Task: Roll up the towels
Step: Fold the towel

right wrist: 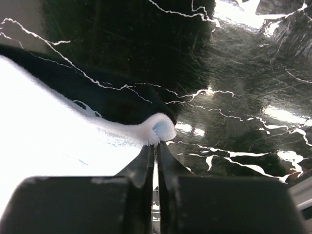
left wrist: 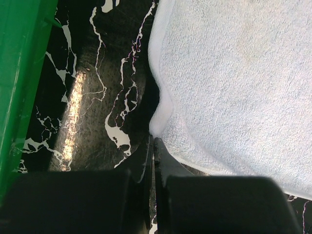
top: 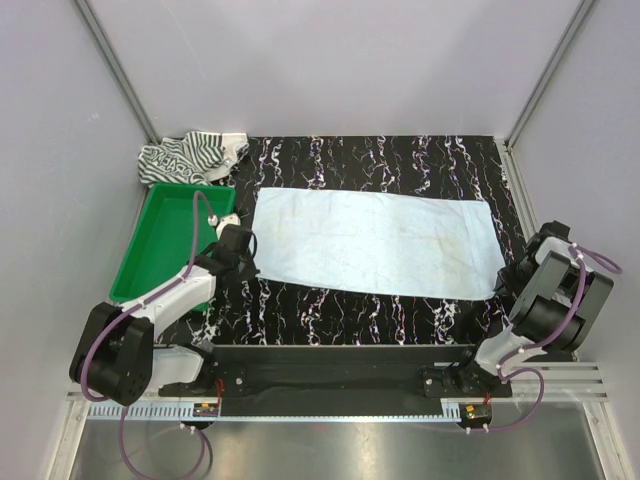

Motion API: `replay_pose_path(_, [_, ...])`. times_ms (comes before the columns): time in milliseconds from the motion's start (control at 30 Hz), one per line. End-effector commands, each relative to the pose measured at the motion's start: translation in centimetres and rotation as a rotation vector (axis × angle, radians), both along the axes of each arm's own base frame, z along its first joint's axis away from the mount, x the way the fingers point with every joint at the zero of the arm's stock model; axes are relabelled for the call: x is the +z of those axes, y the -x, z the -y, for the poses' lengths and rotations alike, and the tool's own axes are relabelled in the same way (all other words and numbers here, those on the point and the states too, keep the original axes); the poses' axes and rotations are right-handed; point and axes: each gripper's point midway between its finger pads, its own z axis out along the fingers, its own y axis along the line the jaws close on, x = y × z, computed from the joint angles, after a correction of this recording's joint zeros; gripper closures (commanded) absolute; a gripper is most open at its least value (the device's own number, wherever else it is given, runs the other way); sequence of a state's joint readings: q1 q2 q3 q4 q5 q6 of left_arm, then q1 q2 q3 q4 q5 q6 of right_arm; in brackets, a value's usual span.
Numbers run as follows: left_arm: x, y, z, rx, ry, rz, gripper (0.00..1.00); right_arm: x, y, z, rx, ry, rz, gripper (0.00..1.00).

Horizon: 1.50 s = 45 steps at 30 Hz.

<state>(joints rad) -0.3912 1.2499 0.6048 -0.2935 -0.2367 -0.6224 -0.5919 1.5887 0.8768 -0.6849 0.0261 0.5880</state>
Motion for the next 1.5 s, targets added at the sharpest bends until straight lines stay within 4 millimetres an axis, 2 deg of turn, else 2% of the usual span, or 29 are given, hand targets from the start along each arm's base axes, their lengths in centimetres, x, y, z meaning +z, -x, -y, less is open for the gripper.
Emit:
replay_pose_path(0, [1.1, -1.1, -0.1, 0.009, -0.011, 0.06, 1.0, 1.1, -1.2, 1.9, 0.014, 0.088, 0.049, 1.0])
replay_pose_path(133, [1.2, -0.7, 0.1, 0.011, 0.001, 0.068, 1.0, 3.4, -2.1, 1.2, 0.025, 0.072, 0.135, 1.0])
replay_pose_path(200, [1.1, 0.2, 0.3, 0.013, 0.027, 0.051, 1.0, 4.8, -2.3, 0.5, 0.045, 0.058, 0.181, 1.0])
replay_pose_path(233, [0.9, 0.8, 1.1, 0.002, 0.074, 0.028, 1.0, 5.3, -2.3, 0.3, 0.051, 0.055, 0.194, 1.0])
replay_pose_path(267, [0.5, 1.6, 1.2, 0.001, 0.093, 0.006, 1.0, 6.6, -2.2, 0.0, 0.055, 0.068, 0.233, 1.0])
replay_pose_path(333, [0.1, 2.8, 1.4, 0.005, 0.121, -0.033, 1.0, 7.2, -1.9, -0.7, 0.047, 0.066, 0.268, 1.0])
replay_pose_path(367, [0.5, 3.1, 1.3, 0.008, 0.131, -0.025, 1.0, 8.1, -1.9, -0.9, 0.048, 0.081, 0.303, 1.0])
replay_pose_path(467, [1.2, 4.3, 0.8, 0.028, 0.13, -0.039, 1.0, 9.1, -2.0, -1.8, 0.051, 0.063, 0.356, 1.0])
replay_pose_path(500, [2.3, 4.2, 0.7, 0.031, 0.144, -0.007, 1.0, 9.2, -2.1, -2.1, 0.054, 0.049, 0.371, 1.0])
replay_pose_path(567, [2.8, 5.1, 0.3, 0.04, 0.143, -0.017, 1.0, 9.7, -1.9, -3.1, 0.07, 0.021, 0.395, 1.0])
replay_pose_path(633, [4.2, 5.4, 0.2, 0.042, 0.157, 0.006, 1.0, 10.6, -1.7, -3.1, 0.082, 0.041, 0.408, 1.0])
replay_pose_path(667, [4.2, 6.2, 0.1, 0.042, 0.153, -0.013, 1.0, 11.3, -1.2, -3.0, 0.08, 0.066, 0.415, 1.0])
replay_pose_path(767, [5.5, 7.1, 0.7, 0.03, 0.188, 0.006, 1.0, 12.6, -0.5, -3.5, 0.068, 0.093, 0.453, 1.0])
replay_pose_path(933, [7.8, 7.8, 0.1, 0.035, 0.185, 0.024, 1.0, 14.1, -0.5, -3.8, 0.073, 0.107, 0.501, 1.0])
replay_pose_path(1067, [10.5, 6.4, -0.1, 0.025, 0.149, 0.065, 1.0, 15.3, -1.5, -3.7, 0.104, 0.094, 0.525, 1.0])
replay_pose_path(1167, [11.4, 5.3, 0.2, -0.005, 0.11, 0.047, 1.0, 16.2, -2.6, -3.6, 0.112, 0.073, 0.545, 1.0])
replay_pose_path(1333, [13.5, 1.4, 0.9, -0.017, 0.098, 0.068, 1.0, 18.8, -5.0, -2.5, 0.123, 0.094, 0.615, 1.0])
replay_pose_path(1367, [13.6, 0.8, 0.5, 0.0, 0.101, 0.065, 1.0, 18.2, -5.5, -2.2, 0.126, 0.076, 0.594, 1.0])
replay_pose_path(1433, [13.7, -0.8, 1.0, -0.005, 0.109, 0.052, 1.0, 18.6, -6.7, -2.2, 0.155, 0.043, 0.603, 1.0])
replay_pose_path(1467, [13.8, -1.4, 0.8, 0.007, 0.107, 0.05, 1.0, 17.5, -7.3, -2.1, 0.154, 0.003, 0.574, 1.0])
